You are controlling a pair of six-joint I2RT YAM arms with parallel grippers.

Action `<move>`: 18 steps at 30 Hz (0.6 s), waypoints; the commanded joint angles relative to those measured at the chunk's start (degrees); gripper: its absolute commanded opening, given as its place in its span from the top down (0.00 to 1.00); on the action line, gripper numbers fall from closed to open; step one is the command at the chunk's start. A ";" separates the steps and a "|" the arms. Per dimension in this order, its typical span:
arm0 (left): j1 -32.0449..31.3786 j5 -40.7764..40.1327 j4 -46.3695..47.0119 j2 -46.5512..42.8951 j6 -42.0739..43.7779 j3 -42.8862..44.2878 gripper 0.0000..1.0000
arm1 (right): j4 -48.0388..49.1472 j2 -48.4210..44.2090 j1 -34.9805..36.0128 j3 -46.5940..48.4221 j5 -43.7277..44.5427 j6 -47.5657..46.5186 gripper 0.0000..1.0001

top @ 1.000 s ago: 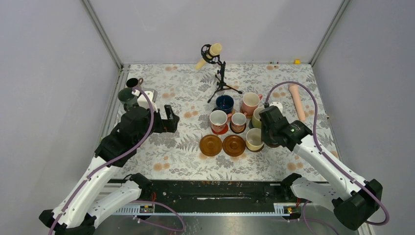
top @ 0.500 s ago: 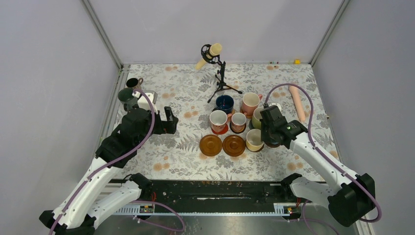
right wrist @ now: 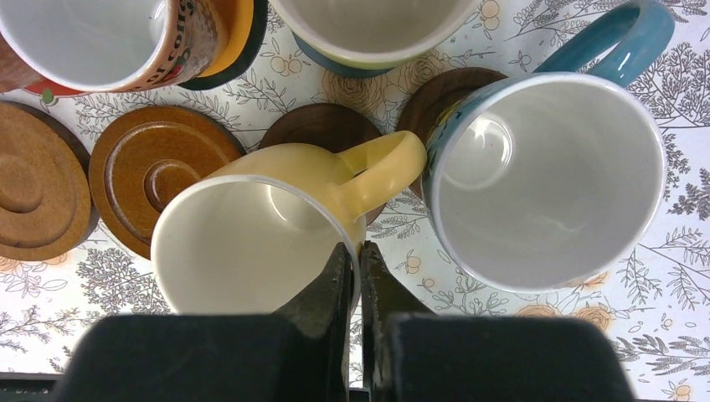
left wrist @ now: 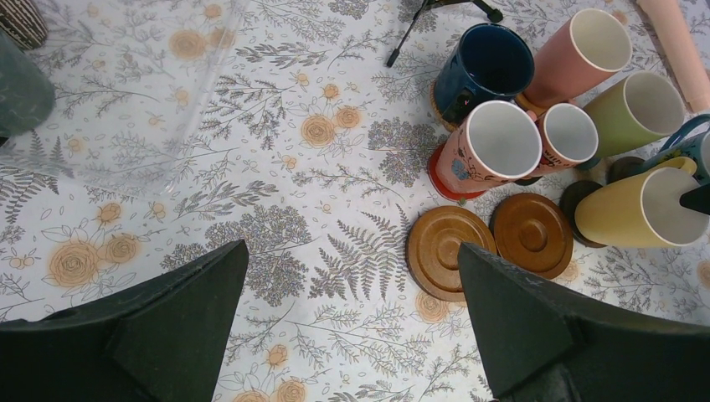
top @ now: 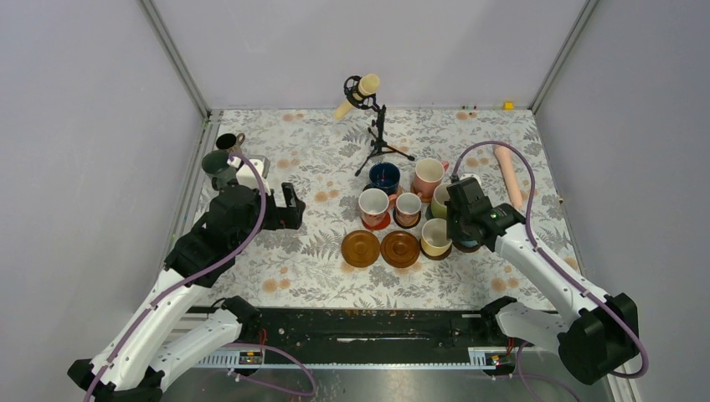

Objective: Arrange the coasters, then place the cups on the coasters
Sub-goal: Place the cup on the coaster.

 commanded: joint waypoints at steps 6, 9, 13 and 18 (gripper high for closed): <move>-0.14 -1.31 2.51 -0.32 0.32 -0.32 0.01 | 4.85 1.45 -1.97 1.62 -3.39 -2.97 1.00; -0.11 -1.36 2.55 -0.33 0.33 -0.36 0.01 | 5.41 1.44 -2.20 1.56 -3.52 -3.30 1.00; -0.11 -1.45 2.62 -0.24 0.39 -0.47 0.01 | 5.68 1.16 -2.35 1.84 -2.80 -3.98 1.00; -0.12 -1.39 2.73 -0.06 0.24 -0.39 0.01 | 5.22 0.93 -2.42 2.19 -1.38 -5.18 1.00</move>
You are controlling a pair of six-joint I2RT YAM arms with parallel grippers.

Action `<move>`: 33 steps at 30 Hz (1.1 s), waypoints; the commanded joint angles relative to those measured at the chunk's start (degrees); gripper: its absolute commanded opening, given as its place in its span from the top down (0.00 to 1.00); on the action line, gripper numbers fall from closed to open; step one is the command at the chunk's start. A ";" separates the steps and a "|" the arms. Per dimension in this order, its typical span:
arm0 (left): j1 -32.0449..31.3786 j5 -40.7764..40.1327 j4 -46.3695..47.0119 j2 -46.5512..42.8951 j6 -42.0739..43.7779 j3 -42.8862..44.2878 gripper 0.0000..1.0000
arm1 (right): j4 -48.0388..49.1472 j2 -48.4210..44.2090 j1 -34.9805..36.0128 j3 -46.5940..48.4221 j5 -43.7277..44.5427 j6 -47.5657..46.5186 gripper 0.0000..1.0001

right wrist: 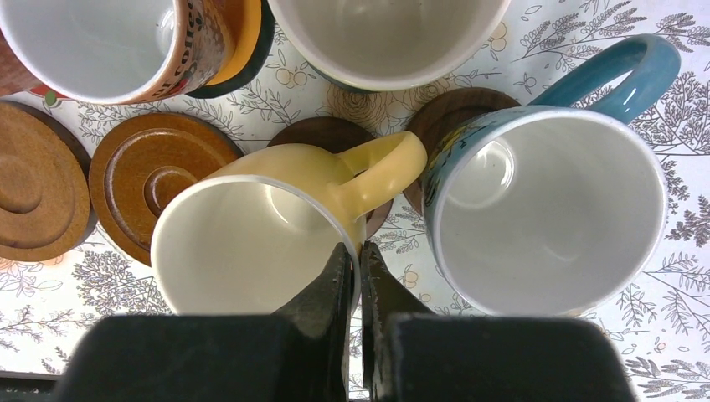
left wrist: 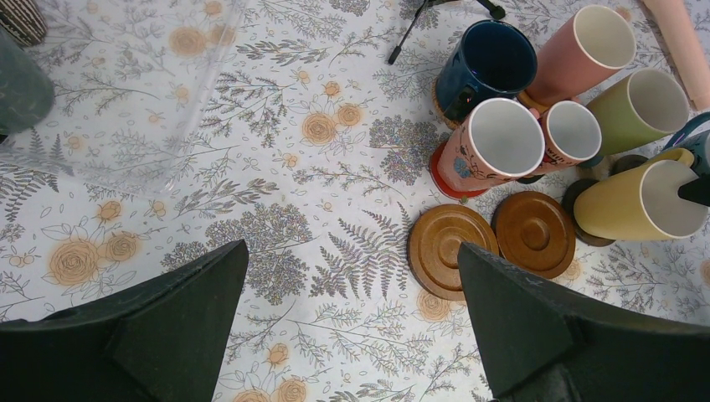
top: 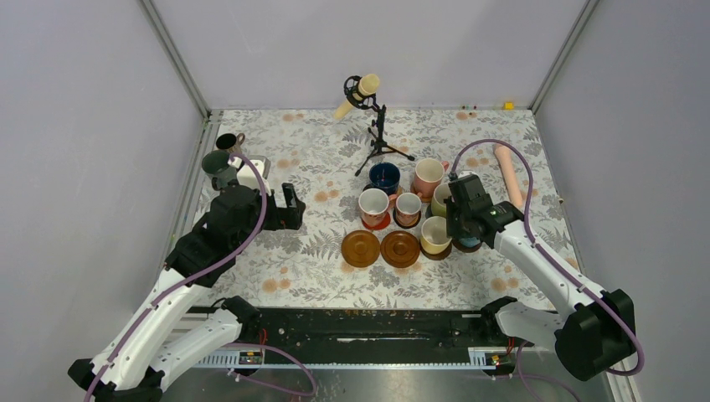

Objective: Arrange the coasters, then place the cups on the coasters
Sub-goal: Place the cup on the coaster.

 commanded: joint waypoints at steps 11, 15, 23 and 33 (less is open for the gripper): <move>-0.09 -1.35 2.69 0.06 0.24 0.03 0.01 | 3.18 -0.01 -1.39 1.42 0.66 -2.30 1.00; -0.14 -1.43 2.72 0.03 0.16 0.02 0.01 | 3.21 0.32 -1.61 1.23 0.39 -2.35 1.00; -0.09 -1.22 2.77 0.29 0.16 0.37 0.01 | 2.62 0.10 -1.87 1.73 1.63 -1.77 0.89; -0.09 -1.58 2.82 0.40 0.50 0.47 0.01 | -1.29 -2.39 -1.87 6.15 2.10 -1.70 0.64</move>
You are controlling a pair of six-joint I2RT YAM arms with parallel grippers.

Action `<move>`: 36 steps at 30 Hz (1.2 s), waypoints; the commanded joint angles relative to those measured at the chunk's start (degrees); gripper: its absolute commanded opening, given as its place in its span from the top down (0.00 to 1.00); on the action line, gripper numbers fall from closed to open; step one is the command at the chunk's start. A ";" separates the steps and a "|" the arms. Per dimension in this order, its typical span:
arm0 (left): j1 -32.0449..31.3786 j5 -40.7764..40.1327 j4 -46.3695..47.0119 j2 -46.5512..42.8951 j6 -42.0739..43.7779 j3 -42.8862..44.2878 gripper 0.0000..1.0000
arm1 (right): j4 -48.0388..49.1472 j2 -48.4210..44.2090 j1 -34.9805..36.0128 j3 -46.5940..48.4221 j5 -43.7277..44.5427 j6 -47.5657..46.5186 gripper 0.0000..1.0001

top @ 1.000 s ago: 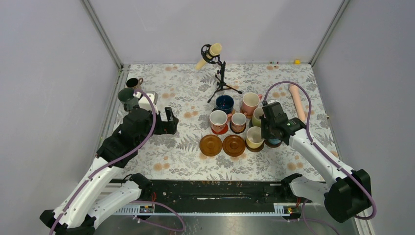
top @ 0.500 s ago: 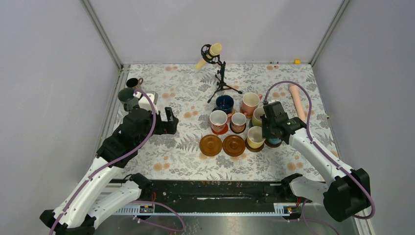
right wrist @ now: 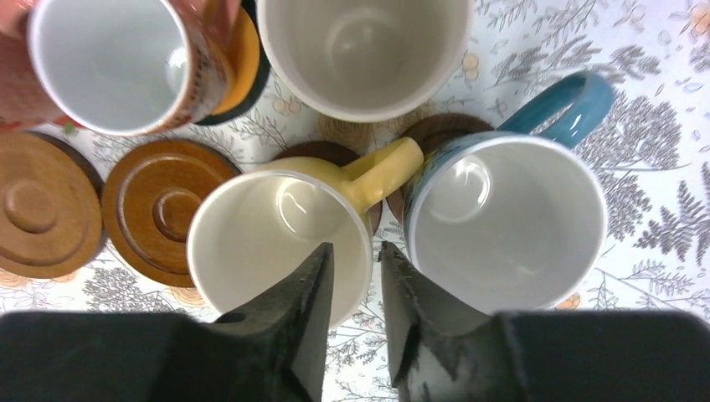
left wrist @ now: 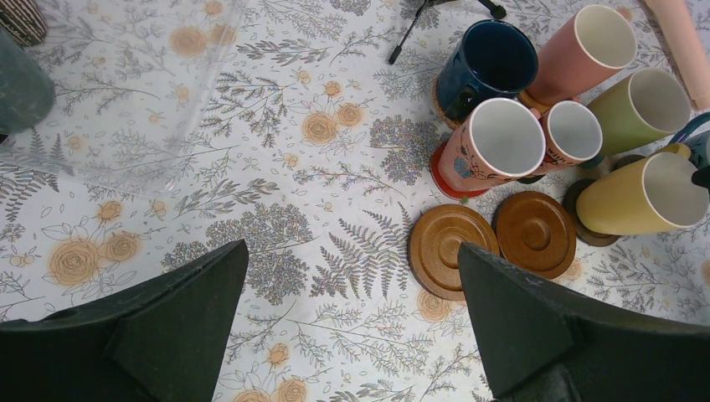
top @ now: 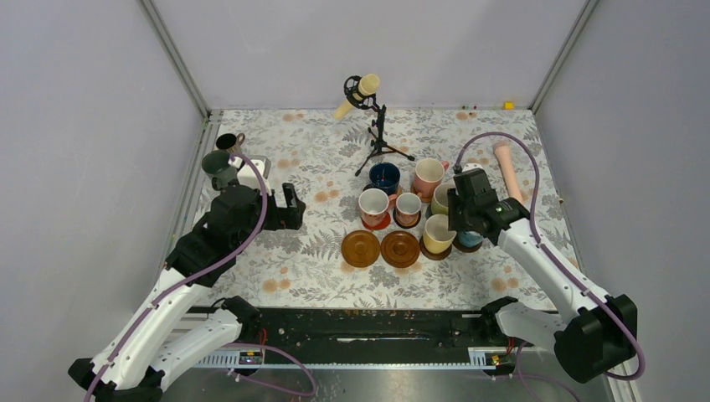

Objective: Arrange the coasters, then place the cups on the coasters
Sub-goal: Place the cup on the coaster, then pick up the cup at the corner of the board.

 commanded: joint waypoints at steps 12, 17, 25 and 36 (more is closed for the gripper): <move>0.09 -9.72 2.89 1.83 -0.70 1.29 0.01 | -4.93 -7.66 -0.35 11.24 -12.03 3.39 0.40; 2.60 -17.77 2.93 8.47 1.60 6.22 0.02 | -3.99 -13.02 -0.35 10.63 -17.77 5.04 0.09; 19.24 -18.07 4.25 24.28 5.09 17.96 0.12 | -5.52 -19.28 -0.37 9.59 -21.83 4.35 0.01; 32.42 -8.70 11.89 51.20 11.09 33.23 0.31 | 1.77 -21.04 -0.37 4.21 -30.06 7.67 0.01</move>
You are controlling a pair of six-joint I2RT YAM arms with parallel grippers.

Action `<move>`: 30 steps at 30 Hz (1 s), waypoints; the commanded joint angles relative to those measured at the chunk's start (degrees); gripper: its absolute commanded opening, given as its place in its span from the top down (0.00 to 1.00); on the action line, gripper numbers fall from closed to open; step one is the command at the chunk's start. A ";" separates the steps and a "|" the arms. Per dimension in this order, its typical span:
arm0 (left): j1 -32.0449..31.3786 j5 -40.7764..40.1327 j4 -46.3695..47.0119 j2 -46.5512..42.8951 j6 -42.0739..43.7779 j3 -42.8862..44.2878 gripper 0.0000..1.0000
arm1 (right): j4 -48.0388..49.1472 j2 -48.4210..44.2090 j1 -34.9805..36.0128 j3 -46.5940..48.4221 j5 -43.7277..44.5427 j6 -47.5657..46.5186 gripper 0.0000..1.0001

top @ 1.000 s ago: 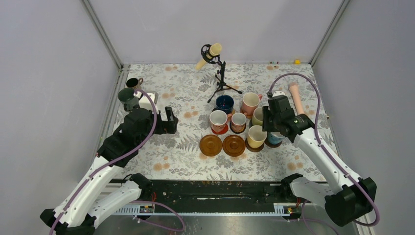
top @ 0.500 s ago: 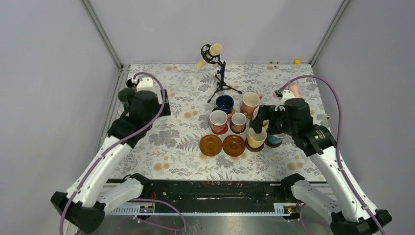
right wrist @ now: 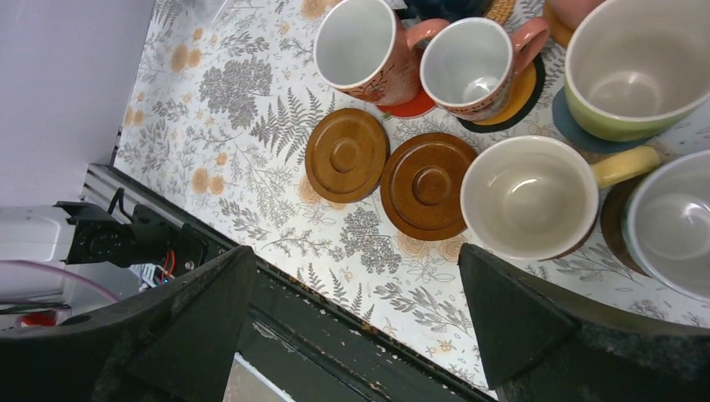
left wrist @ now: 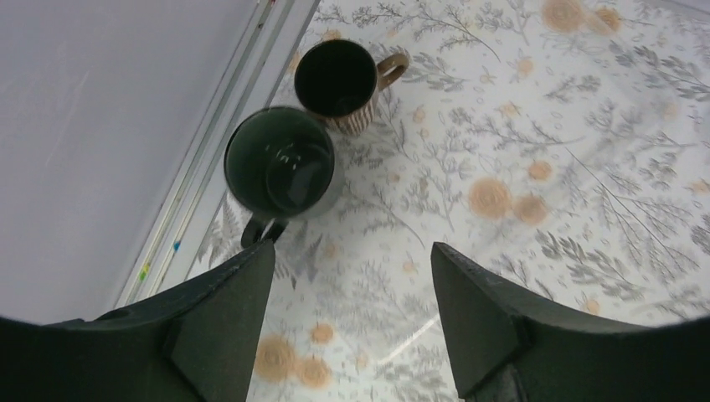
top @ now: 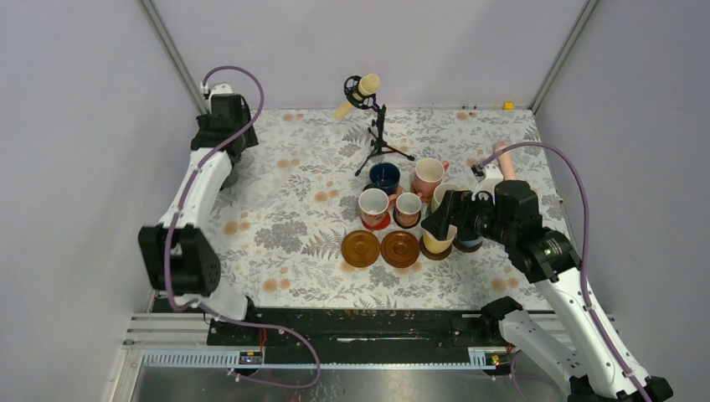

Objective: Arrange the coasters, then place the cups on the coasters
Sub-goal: Pick up the cup at the corner of the board.

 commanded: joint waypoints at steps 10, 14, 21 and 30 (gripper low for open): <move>7.05 8.99 3.48 27.64 8.05 21.36 0.39 | 3.37 2.59 -0.22 -1.51 -3.38 -1.78 0.01; 8.65 12.07 5.20 31.25 9.83 23.18 0.39 | 3.70 4.31 -0.20 -1.92 -3.09 -1.85 0.01; 10.94 17.55 1.36 38.30 9.51 29.82 0.41 | 4.72 7.06 -0.26 -1.14 -3.90 -0.65 0.01; 11.42 20.38 -0.75 42.02 8.84 33.70 0.61 | 4.77 6.11 -0.22 -2.01 -2.41 -0.39 0.01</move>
